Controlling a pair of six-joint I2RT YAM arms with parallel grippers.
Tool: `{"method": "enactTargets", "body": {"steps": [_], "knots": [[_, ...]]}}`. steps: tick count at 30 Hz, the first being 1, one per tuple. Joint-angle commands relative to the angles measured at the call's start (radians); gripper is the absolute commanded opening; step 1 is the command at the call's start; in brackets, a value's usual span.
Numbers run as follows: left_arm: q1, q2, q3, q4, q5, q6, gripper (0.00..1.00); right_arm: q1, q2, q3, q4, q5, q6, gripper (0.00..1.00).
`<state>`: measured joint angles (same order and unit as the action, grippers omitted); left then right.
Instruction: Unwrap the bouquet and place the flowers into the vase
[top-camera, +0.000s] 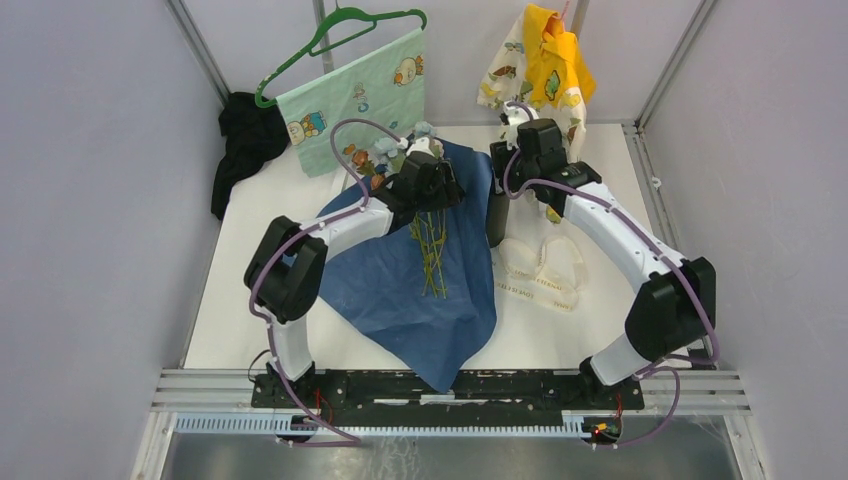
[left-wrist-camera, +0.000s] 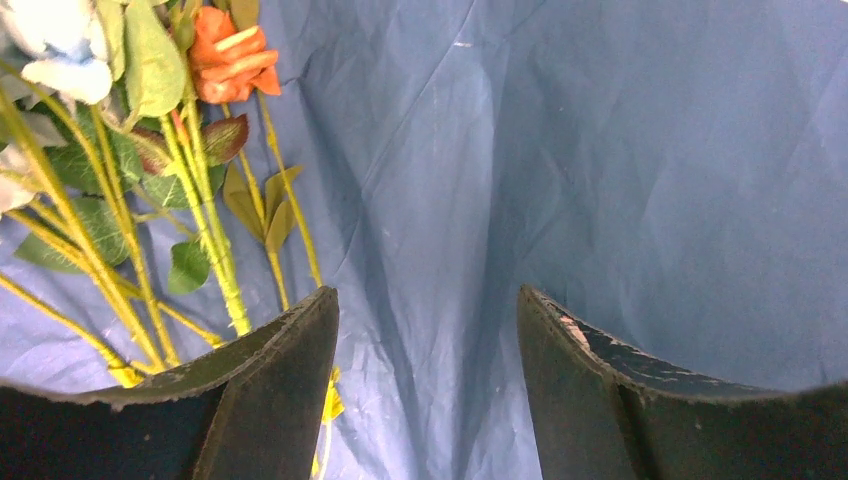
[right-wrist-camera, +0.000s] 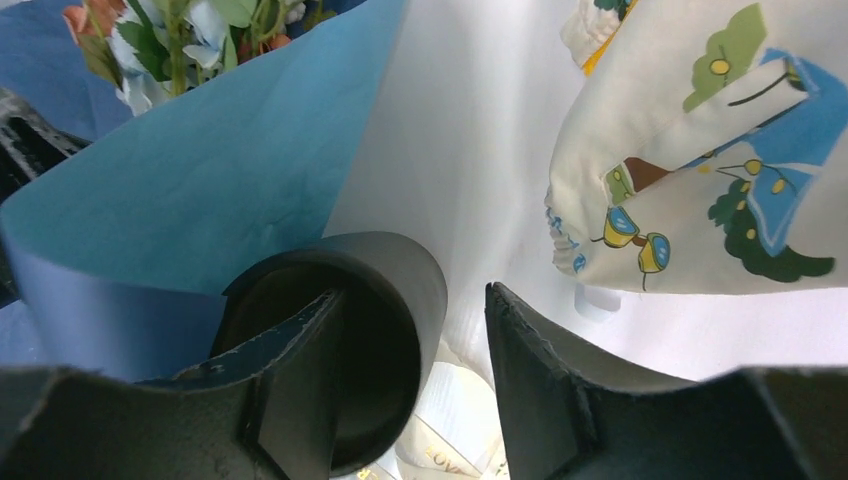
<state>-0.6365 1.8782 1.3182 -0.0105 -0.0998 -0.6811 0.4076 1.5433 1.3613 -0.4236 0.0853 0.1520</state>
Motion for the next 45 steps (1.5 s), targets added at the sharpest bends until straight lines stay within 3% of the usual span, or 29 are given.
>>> {"method": "enactTargets", "body": {"steps": [1,4,14,30,39,45], "knots": [[0.003,0.023,0.079,0.049,0.028,-0.005,0.72,0.002,0.052,0.076,-0.036,0.040,-0.012,0.56],[0.003,0.037,0.092,0.050,0.037,-0.005,0.72,0.002,0.083,0.072,-0.031,0.046,-0.009,0.51],[0.003,0.069,0.097,0.072,0.068,-0.004,0.71,0.003,0.106,0.096,-0.057,0.145,-0.009,0.00],[0.003,0.089,0.098,0.073,0.094,-0.003,0.71,-0.016,0.085,0.170,-0.168,0.412,-0.080,0.00],[0.002,0.104,0.109,0.072,0.095,-0.003,0.71,-0.085,0.016,0.081,-0.136,0.387,-0.073,0.00],[0.002,0.116,0.113,0.071,0.121,-0.003,0.70,-0.086,-0.004,0.078,-0.126,0.334,-0.066,0.23]]}}
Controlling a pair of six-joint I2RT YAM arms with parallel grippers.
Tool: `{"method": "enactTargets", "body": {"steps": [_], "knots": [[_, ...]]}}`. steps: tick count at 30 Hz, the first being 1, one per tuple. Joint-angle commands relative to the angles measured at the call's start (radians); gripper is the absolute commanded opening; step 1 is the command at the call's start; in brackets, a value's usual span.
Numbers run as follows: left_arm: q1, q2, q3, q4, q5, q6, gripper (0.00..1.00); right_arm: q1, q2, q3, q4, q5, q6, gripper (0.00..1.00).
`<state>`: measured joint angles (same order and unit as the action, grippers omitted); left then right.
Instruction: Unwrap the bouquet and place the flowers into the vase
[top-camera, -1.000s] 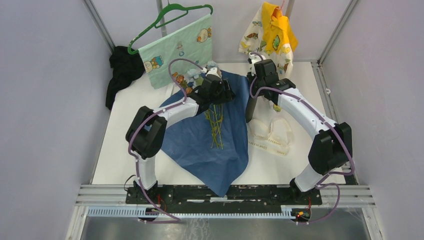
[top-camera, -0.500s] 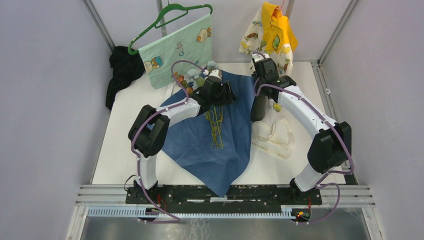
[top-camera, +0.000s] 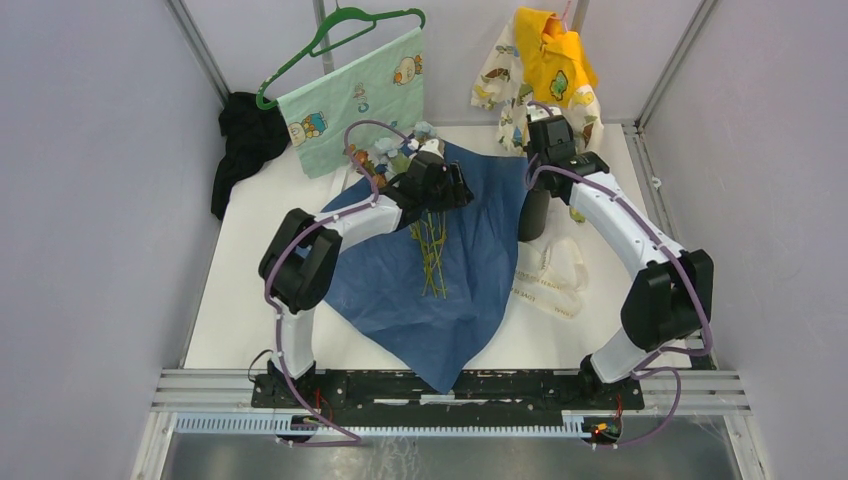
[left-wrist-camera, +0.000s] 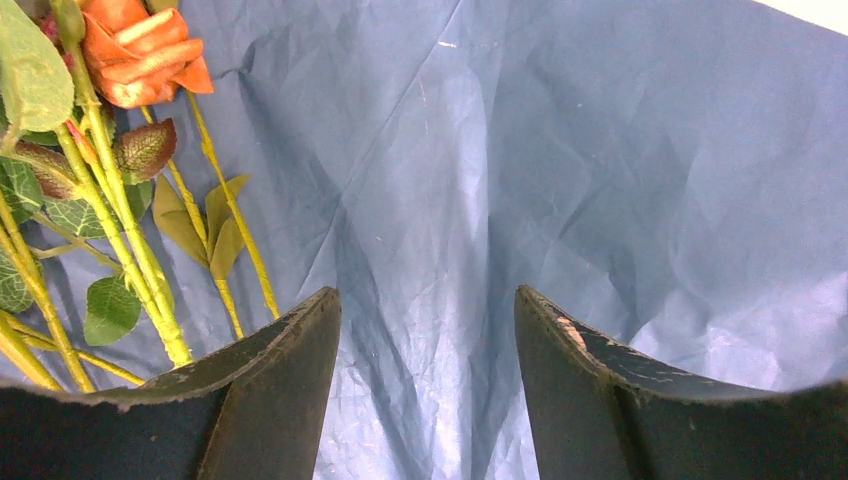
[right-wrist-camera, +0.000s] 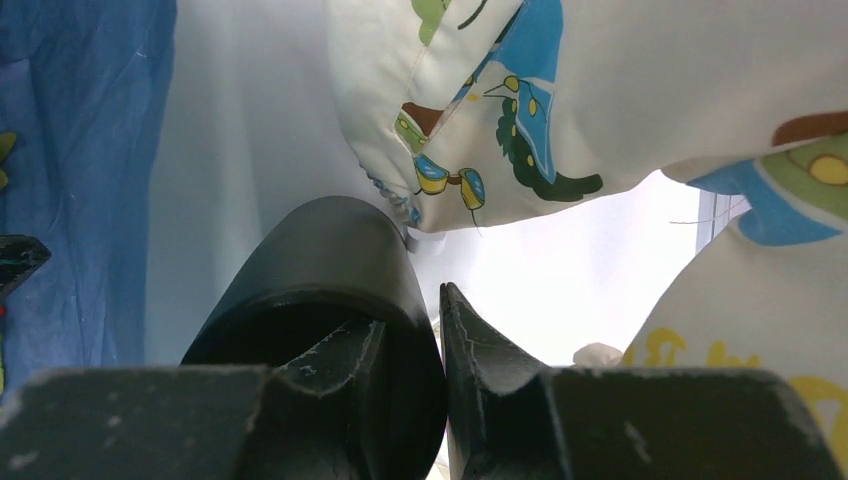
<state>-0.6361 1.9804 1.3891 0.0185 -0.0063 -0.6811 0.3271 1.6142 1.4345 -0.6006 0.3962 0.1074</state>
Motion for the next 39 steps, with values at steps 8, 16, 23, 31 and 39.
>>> {"method": "enactTargets", "body": {"steps": [8,16,23,31,39], "knots": [[0.002,0.035,0.063,0.048,0.078,-0.003,0.69,-0.004,-0.133,0.041,0.064,-0.066,0.001,0.55],[-0.056,0.057,0.077,0.028,0.080,0.005,0.67,0.015,-0.224,0.124,0.093,-0.121,0.023,0.64],[-0.147,0.136,0.148,-0.076,0.017,0.015,0.67,0.026,-0.373,0.039,0.218,-0.181,0.041,0.54],[-0.200,0.192,0.136,-0.145,-0.056,0.003,0.66,0.032,-0.428,0.009,0.234,-0.232,0.043,0.54],[-0.195,0.088,0.077,-0.214,-0.196,0.021,0.66,0.058,-0.443,-0.057,0.282,-0.298,0.054,0.54]]}}
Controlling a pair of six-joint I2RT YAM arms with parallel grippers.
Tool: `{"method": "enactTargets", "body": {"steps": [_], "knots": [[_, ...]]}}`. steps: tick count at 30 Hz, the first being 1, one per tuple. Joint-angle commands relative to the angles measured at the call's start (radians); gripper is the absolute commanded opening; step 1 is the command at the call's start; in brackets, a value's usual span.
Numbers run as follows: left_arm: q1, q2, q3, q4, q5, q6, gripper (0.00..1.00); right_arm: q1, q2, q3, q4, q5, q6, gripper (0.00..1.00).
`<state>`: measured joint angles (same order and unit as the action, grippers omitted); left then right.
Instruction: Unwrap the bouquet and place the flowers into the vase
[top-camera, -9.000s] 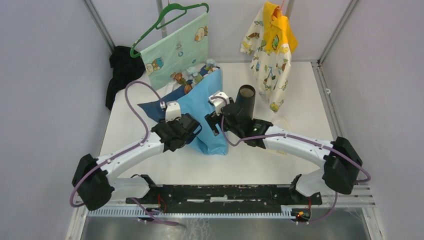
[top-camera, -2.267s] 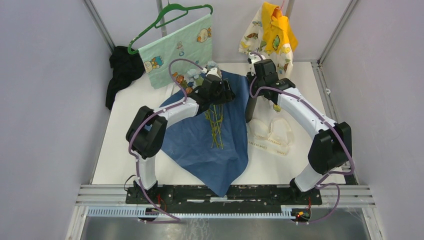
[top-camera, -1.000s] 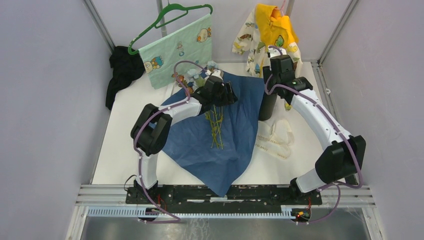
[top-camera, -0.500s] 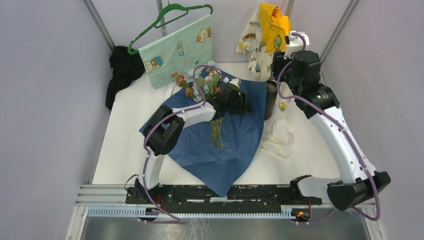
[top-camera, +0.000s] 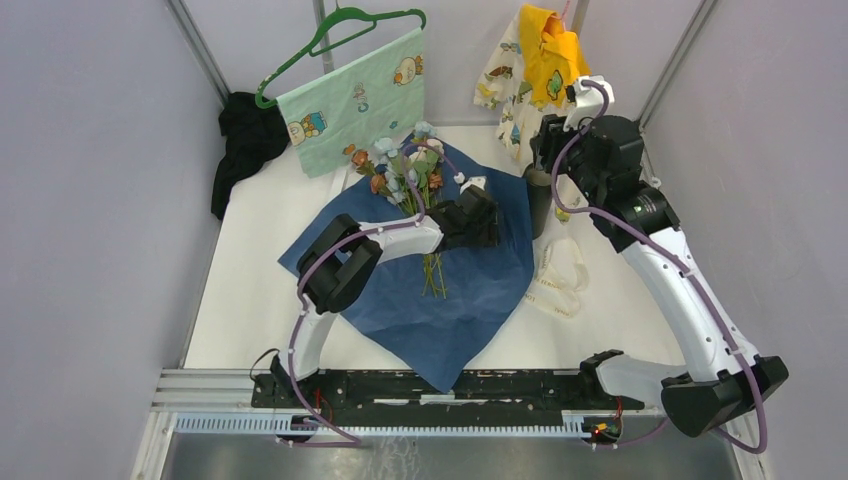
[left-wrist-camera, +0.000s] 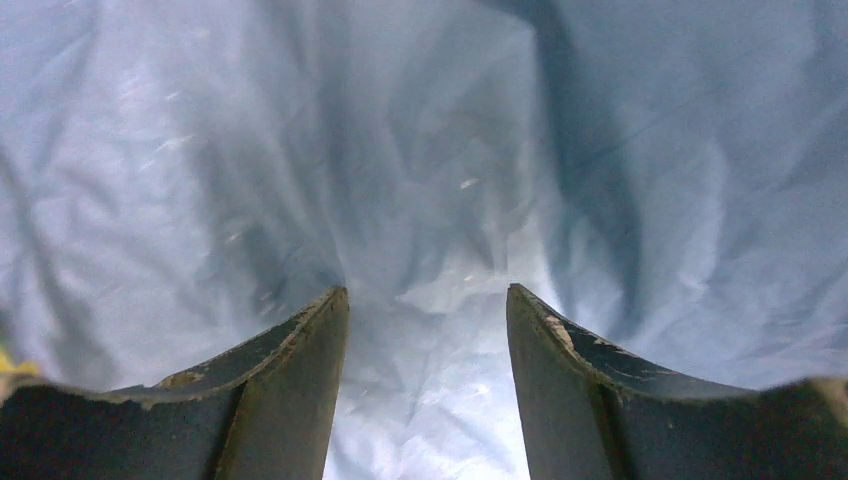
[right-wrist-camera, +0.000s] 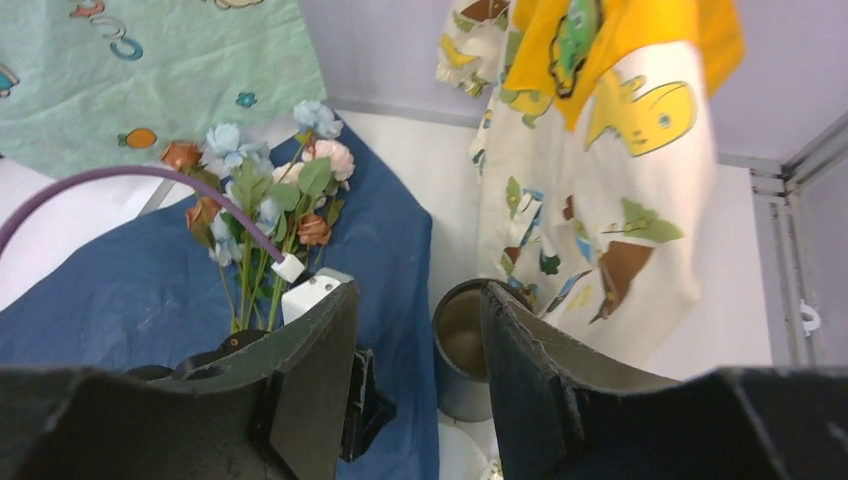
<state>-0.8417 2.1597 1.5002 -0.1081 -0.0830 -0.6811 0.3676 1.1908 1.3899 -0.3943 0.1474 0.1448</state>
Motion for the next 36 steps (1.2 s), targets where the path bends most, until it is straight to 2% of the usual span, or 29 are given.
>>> {"method": "enactTargets", "body": {"steps": [1,6,11,14,17,19,21,25,28,33,36], "knots": [[0.012,-0.119,-0.045,-0.104,-0.147,0.025,0.66,0.023,-0.018,-0.015,0.080,-0.056,0.016,0.55],[0.063,-0.377,-0.145,-0.130,-0.195,0.005,0.66,0.053,-0.004,-0.017,0.106,-0.072,0.010,0.55],[0.068,-0.666,-0.180,-0.214,-0.430,0.068,0.70,0.077,0.058,0.019,0.116,-0.108,0.010,0.56],[0.075,-0.809,-0.181,-0.239,-0.575,0.125,0.80,0.097,0.157,0.069,0.080,-0.135,0.006,0.56],[0.113,-0.905,-0.167,-0.212,-0.617,0.199,0.89,0.135,0.275,0.110,0.057,-0.144,-0.002,0.54],[0.155,-0.931,-0.141,-0.198,-0.599,0.228,0.92,0.170,0.361,0.143,0.049,-0.144,-0.011,0.50],[0.207,-0.926,-0.120,-0.167,-0.521,0.254,0.96,0.201,0.449,0.193,0.037,-0.144,-0.018,0.44],[0.343,-0.863,-0.080,-0.123,-0.231,0.226,0.99,0.258,0.664,0.372,-0.040,-0.145,-0.051,0.42],[0.413,-0.832,-0.079,-0.077,-0.086,0.215,1.00,0.293,0.833,0.543,-0.116,-0.145,-0.078,0.42],[0.553,-0.855,-0.122,0.033,0.005,0.184,1.00,0.327,1.032,0.725,-0.168,-0.175,-0.089,0.41],[0.610,-0.864,-0.155,0.067,0.058,0.143,1.00,0.343,1.092,0.757,-0.164,-0.177,-0.094,0.41]]}}
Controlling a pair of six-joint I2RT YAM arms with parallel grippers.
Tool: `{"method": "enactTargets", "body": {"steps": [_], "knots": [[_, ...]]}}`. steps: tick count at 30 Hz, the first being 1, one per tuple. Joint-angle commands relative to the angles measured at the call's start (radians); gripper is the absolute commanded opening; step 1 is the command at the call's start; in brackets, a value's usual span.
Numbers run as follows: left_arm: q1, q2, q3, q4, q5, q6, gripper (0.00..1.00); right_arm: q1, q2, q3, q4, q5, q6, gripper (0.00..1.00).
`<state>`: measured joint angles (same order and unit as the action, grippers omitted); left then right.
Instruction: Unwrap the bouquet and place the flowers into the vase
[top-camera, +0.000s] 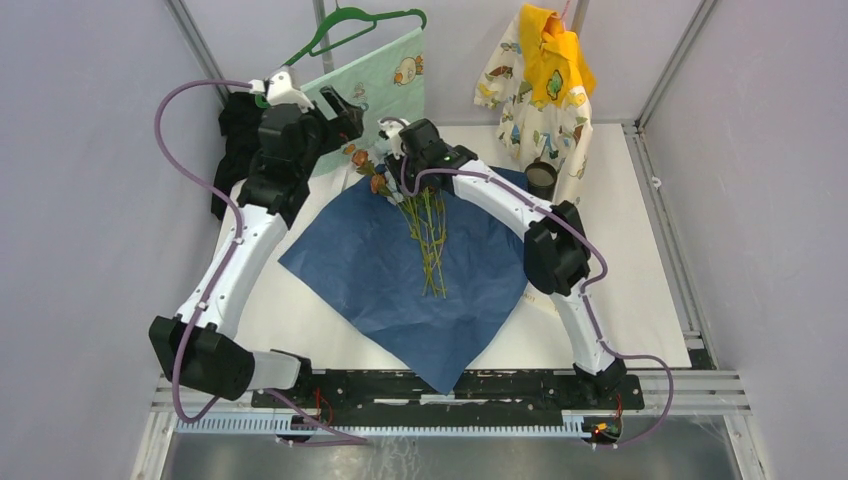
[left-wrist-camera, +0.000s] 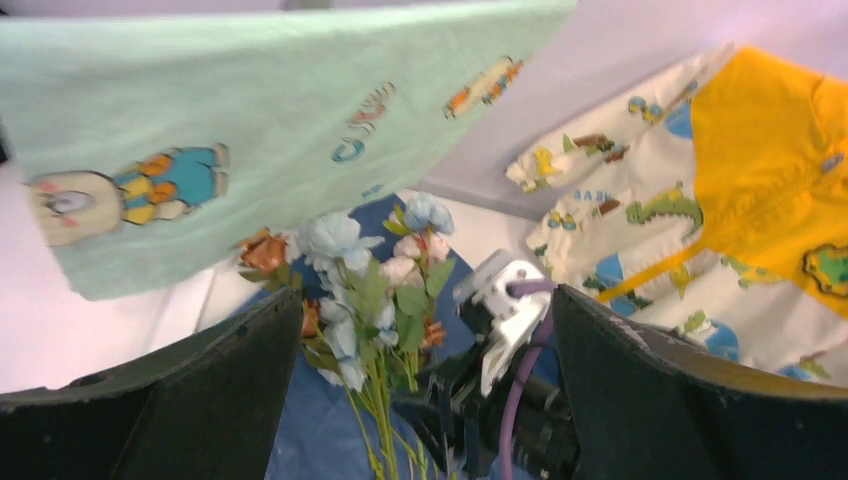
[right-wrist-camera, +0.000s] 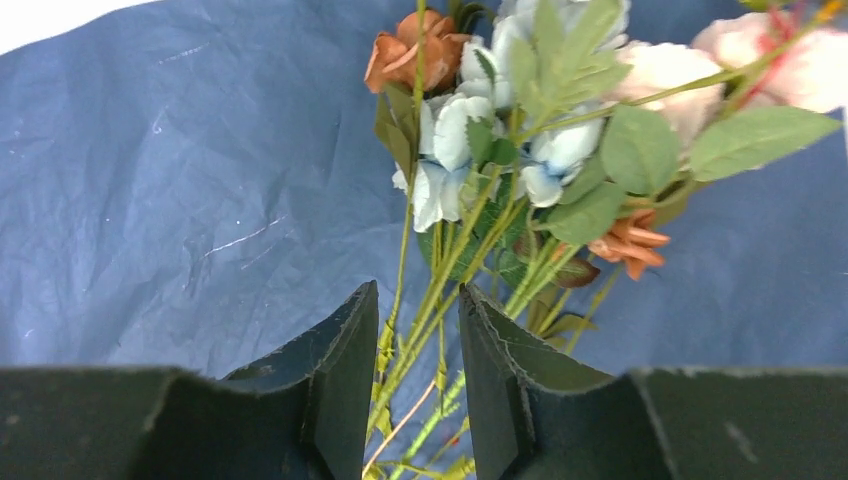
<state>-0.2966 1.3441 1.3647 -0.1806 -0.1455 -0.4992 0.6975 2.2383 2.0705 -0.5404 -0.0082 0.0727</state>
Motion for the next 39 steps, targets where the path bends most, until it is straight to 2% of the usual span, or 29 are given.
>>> {"method": "enactTargets", "body": {"steps": [1,13,31,39], "knots": [[0.070,-0.046,-0.035,0.147,0.130,-0.045,1.00,0.016,0.049,0.059,0.000,-0.021,-0.022,0.41],[0.087,0.010,-0.086,0.114,0.141,-0.031,0.98,0.035,0.101,-0.035,0.068,-0.034,-0.026,0.34],[0.097,0.027,-0.115,0.115,0.131,-0.012,0.98,0.060,0.228,0.014,0.133,-0.009,-0.005,0.35],[0.098,0.024,-0.123,0.119,0.129,-0.012,0.98,0.059,0.171,-0.070,0.176,0.076,-0.008,0.37]]}}
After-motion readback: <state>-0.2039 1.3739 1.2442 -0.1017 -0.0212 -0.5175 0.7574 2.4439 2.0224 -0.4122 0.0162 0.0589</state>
